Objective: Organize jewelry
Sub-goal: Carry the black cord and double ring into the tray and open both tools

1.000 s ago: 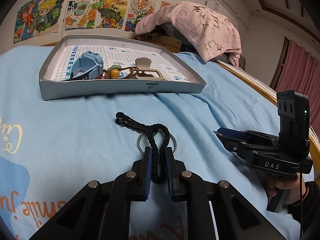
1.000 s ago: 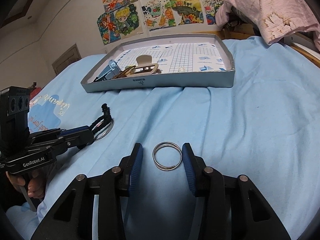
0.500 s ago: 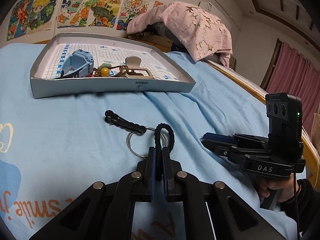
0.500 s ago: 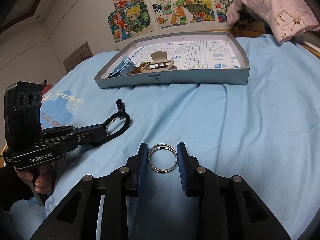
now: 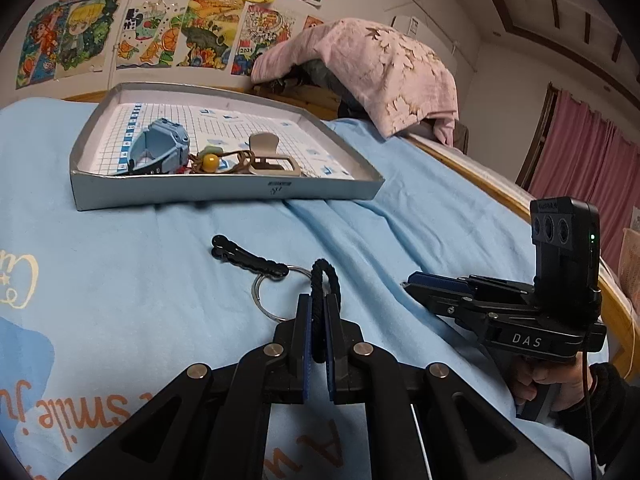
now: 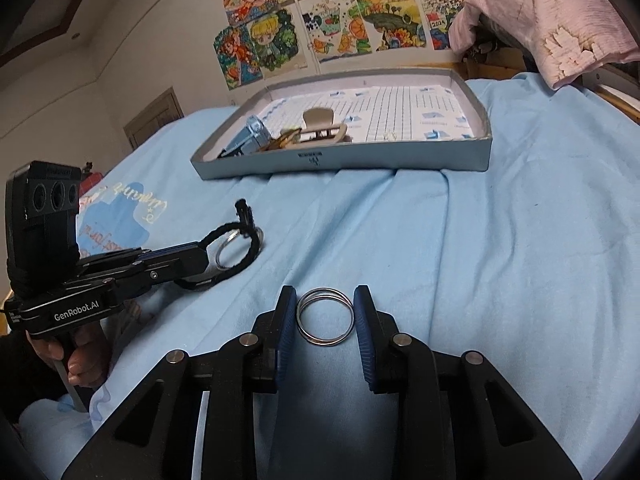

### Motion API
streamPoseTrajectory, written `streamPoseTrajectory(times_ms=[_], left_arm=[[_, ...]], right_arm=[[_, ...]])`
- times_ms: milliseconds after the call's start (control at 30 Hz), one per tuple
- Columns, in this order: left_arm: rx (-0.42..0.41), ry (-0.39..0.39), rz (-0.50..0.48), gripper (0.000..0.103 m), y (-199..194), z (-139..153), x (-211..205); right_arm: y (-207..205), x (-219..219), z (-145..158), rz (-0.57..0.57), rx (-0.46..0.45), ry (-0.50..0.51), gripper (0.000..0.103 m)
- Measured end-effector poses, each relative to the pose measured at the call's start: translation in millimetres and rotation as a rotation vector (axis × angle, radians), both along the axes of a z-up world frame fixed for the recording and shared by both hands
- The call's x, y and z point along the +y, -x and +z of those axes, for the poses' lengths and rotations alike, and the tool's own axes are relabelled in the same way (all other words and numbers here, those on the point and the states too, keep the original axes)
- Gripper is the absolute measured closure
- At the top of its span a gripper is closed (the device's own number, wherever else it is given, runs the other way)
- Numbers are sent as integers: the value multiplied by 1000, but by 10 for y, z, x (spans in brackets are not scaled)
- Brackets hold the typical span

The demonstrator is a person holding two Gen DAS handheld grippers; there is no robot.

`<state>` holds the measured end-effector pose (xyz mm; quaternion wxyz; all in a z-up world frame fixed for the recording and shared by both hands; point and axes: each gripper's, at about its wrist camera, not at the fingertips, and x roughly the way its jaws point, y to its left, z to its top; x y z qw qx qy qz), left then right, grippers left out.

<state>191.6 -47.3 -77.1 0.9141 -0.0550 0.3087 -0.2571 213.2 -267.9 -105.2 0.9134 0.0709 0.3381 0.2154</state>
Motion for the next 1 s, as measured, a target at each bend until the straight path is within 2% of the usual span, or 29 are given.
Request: streamPoseTrajectory(times_ms=[333, 533, 767, 1000], left_arm=[[18, 58, 38, 97, -159, 226, 109], [-11, 62, 93, 98, -349, 443, 168], [-71, 60, 229, 98, -877, 714, 275], [-42, 2, 247, 97, -1326, 596, 208]], right_arm=[[-76, -97, 238, -46, -65, -66, 77], [-233, -7, 418, -50, -105, -39, 77], [-677, 98, 683, -106, -185, -7, 77], [-1161, 253, 716, -169, -202, 57, 77]])
